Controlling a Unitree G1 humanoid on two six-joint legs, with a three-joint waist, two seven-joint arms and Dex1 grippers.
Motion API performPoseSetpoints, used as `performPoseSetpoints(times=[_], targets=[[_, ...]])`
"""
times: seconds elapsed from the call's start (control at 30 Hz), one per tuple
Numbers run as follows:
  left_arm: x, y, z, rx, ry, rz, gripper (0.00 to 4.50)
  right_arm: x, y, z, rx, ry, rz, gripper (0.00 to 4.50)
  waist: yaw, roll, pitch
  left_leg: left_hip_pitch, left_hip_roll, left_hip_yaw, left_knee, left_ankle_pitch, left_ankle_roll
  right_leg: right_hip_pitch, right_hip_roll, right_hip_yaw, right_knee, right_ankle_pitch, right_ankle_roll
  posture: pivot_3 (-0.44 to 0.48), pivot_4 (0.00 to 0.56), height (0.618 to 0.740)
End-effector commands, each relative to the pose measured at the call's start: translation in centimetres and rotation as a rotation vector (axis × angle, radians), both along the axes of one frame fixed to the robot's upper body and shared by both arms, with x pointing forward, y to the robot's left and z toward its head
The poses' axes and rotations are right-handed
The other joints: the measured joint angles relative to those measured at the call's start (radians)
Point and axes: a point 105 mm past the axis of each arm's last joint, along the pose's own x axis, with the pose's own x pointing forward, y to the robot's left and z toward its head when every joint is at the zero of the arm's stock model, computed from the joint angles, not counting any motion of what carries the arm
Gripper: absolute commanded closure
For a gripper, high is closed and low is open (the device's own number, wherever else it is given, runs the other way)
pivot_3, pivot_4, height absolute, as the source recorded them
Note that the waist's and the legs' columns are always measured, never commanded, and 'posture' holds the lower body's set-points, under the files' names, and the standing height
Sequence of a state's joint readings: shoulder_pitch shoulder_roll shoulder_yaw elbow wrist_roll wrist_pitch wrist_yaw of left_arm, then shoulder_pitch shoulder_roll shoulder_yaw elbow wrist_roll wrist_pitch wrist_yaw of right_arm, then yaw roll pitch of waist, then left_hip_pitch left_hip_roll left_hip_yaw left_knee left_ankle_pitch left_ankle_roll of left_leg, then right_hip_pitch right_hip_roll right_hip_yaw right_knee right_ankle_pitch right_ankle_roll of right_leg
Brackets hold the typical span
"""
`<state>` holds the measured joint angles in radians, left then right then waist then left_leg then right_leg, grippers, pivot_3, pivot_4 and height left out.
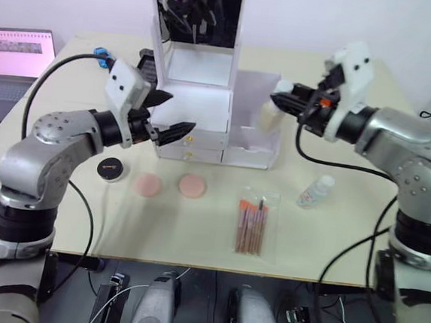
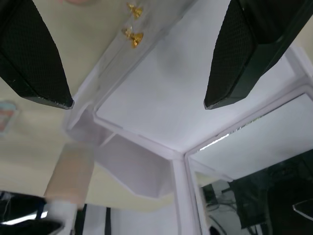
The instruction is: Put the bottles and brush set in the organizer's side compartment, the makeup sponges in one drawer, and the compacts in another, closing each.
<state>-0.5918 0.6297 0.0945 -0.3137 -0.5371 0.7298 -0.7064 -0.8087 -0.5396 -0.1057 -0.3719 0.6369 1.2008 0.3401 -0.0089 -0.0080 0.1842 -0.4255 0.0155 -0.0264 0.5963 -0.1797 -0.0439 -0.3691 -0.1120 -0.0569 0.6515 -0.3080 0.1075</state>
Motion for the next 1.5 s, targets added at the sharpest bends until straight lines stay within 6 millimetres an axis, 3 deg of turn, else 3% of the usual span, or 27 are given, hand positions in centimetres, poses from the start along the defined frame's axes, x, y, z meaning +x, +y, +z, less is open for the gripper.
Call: performPoseSetpoints(times=[0.03,0.43,0.53,0.6,0.77,1.07,1.1,1.17,1.2,1.3,1.33,1.5], targets=[[-0.3,0.0,1.6,-0.01,-0.075,-0.011,0.0,0.7,-0.6,0.0,0.034,-0.019,-0.144,3.83,-0.001,0.0,0.0,0.0,0.0,0.0,0.0,0.0,0.0,-0.001,0.0,0.0,0.001,0.0,0.0,0.0,0.15,0.74],[-0.4,-0.3,1.1,0.022,-0.056,-0.023,0.0,1.7,0.2,-0.8,0.094,0.019,-0.262,3.83,-0.005,0.0,0.0,-0.001,0.0,0.0,-0.001,0.0,0.0,-0.004,0.0,0.001,0.004,0.0,0.0,0.0,0.15,0.74],[-0.4,-0.4,1.2,0.024,-0.06,-0.025,0.0,1.9,0.6,-1.7,-0.013,-0.004,-0.266,3.83,-0.005,0.0,0.0,-0.001,0.0,0.0,-0.001,0.0,0.0,-0.004,0.0,0.001,0.004,0.0,0.0,0.0,0.15,0.74],[-0.4,-0.5,1.2,0.034,-0.067,-0.024,0.0,2.1,0.6,-2.1,0.037,0.026,-0.277,3.83,-0.005,0.0,0.0,-0.001,0.0,0.0,0.0,0.0,0.0,-0.004,0.0,0.001,0.004,0.0,0.0,0.0,0.15,0.74],[-0.3,-0.7,1.2,0.041,-0.068,-0.03,0.0,2.6,0.3,-3.4,-0.046,0.011,-0.303,3.83,-0.004,0.0,0.0,-0.001,0.0,0.0,0.0,0.0,0.0,-0.004,0.0,0.001,0.004,0.0,0.0,0.0,0.15,0.74],[0.0,-1.0,1.2,0.02,-0.037,-0.039,0.0,1.9,0.8,-5.4,-0.036,0.045,-0.254,3.83,-0.004,0.0,0.0,-0.001,0.0,0.0,-0.001,0.0,0.0,-0.004,0.0,0.001,0.004,0.0,0.0,0.0,0.15,0.74],[0.0,-1.0,1.3,0.019,-0.041,-0.041,0.0,1.9,0.7,-5.4,-0.025,0.044,-0.253,2.81,-0.004,0.0,0.0,-0.001,0.0,0.0,-0.001,0.0,0.0,-0.004,0.0,0.001,0.004,0.0,0.0,0.0,0.15,0.74],[0.0,-1.0,1.5,0.011,-0.053,-0.038,0.0,1.7,0.7,-5.1,-0.034,0.032,-0.232,1.89,-0.004,0.0,0.0,-0.001,0.0,0.0,-0.001,0.0,0.0,-0.004,0.0,0.001,0.004,0.0,0.0,0.0,0.15,0.74],[0.2,-0.9,1.8,-0.009,-0.063,-0.027,0.0,1.6,0.6,-4.8,-0.039,0.023,-0.215,1.63,-0.004,0.0,0.0,-0.001,0.0,0.0,-0.001,0.0,0.0,-0.004,0.0,0.001,0.004,0.0,0.0,0.0,0.15,0.74],[0.0,-0.9,2.9,-0.061,-0.077,-0.047,0.0,1.3,0.2,-2.9,-0.009,0.0,-0.173,0.24,-0.004,0.0,0.0,-0.001,0.0,0.0,0.0,0.0,0.0,-0.004,0.0,0.001,0.004,0.0,0.0,0.0,0.15,0.74],[-0.1,-0.9,3.0,-0.058,-0.08,-0.052,0.0,1.2,0.1,-2.5,-0.005,-0.006,-0.163,0.06,-0.004,0.0,0.0,-0.001,0.0,0.0,0.0,0.0,0.0,-0.003,0.0,0.001,0.004,0.0,0.0,0.0,0.15,0.74],[-0.4,0.3,1.9,-0.011,-0.066,-0.044,0.0,-0.4,-1.3,1.4,-0.009,-0.057,0.005,0.06,-0.005,0.0,0.0,-0.001,0.0,0.0,-0.001,0.0,0.0,-0.004,0.0,0.001,0.003,0.0,0.0,0.0,0.15,0.74]])
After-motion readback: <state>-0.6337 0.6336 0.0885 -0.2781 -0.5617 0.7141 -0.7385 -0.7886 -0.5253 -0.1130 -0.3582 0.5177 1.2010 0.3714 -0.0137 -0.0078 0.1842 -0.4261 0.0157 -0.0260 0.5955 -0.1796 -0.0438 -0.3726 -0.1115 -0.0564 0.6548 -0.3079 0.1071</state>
